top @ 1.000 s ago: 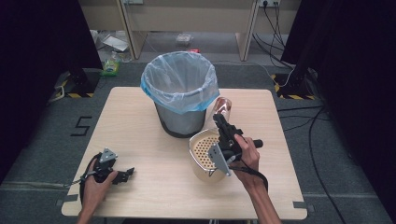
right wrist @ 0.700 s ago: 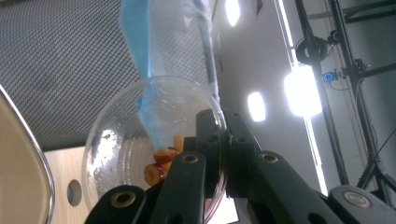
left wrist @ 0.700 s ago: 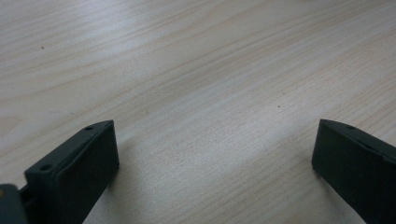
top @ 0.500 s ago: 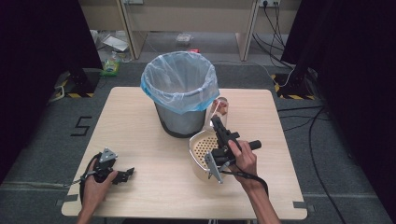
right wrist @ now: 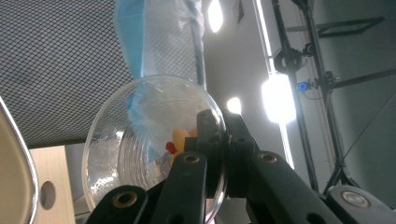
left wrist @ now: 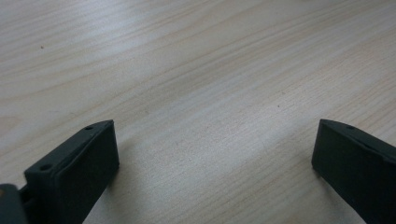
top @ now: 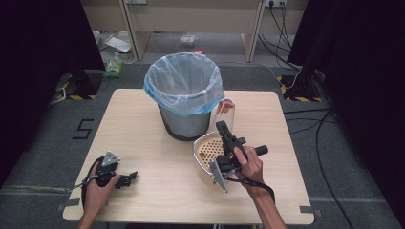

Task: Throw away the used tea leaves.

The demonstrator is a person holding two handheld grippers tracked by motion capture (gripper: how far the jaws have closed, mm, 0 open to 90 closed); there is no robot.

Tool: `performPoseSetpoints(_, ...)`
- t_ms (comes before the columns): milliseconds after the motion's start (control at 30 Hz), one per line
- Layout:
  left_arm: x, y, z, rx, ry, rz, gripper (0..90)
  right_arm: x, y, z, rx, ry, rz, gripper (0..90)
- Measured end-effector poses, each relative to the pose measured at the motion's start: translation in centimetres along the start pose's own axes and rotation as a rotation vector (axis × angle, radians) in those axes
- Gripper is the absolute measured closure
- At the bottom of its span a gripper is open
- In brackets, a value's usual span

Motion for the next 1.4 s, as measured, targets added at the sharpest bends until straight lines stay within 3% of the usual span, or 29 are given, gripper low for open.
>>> performPoseSetpoints(67,0.0,0.0,0.0,-0.003,-0.002,0.005,0.0,0.3,-0.1,-0.2,0.009,0.005,0.007,87.7)
performPoseSetpoints(233,0.0,0.0,0.0,-0.002,-0.003,0.002,0.0,-0.3,0.3,0.1,-0.012,0.027,-0.041,87.7)
performPoseSetpoints(367,0.0,0.0,0.0,-0.001,-0.001,0.001,0.0,0.5,-0.4,-0.7,0.018,0.013,-0.010,87.7)
performPoseSetpoints(567,0.0,0.0,0.0,0.001,-0.001,0.000,0.0,-1.4,0.3,-0.1,-0.007,-0.009,-0.064,87.7)
performPoseSetpoints(667,0.0,0.0,0.0,0.000,0.001,-0.001,0.0,-0.2,-0.2,-0.3,0.006,0.021,-0.044,87.7)
performPoseSetpoints(733,0.0,0.0,0.0,-0.001,0.000,0.001,0.0,-0.4,0.3,0.4,-0.027,0.024,-0.054,87.7)
performPoseSetpoints(833,0.0,0.0,0.0,0.001,-0.001,-0.001,0.0,0.5,-0.3,0.0,-0.007,0.026,-0.027,87.7)
performPoseSetpoints(1067,0.0,0.0,0.0,0.000,0.000,0.000,0.0,-0.6,0.5,1.0,-0.050,0.035,-0.100,87.7)
performPoseSetpoints(1100,0.0,0.0,0.0,-0.001,-0.001,0.001,0.0,-0.3,0.3,0.9,-0.045,0.051,-0.092,87.7)
performPoseSetpoints(1133,0.0,0.0,0.0,-0.003,0.003,-0.001,0.0,0.9,0.0,0.4,-0.022,0.052,-0.060,87.7)
performPoseSetpoints(1200,0.0,0.0,0.0,0.001,-0.001,-0.001,0.0,0.7,0.4,0.7,-0.043,0.050,-0.073,87.7)
performPoseSetpoints(1400,0.0,0.0,0.0,0.001,0.001,-0.002,0.0,0.1,0.1,0.7,-0.028,0.042,-0.073,87.6)
Point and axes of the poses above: each handheld gripper's, and its own axes: y roughly backward along the jaws, z roughly out of its top, x roughly to its left, the point moved 10 cm from there along -y, roughly forward along the jaws, and after that the axes turned 15 degrees about x, right-handed, at the moved point
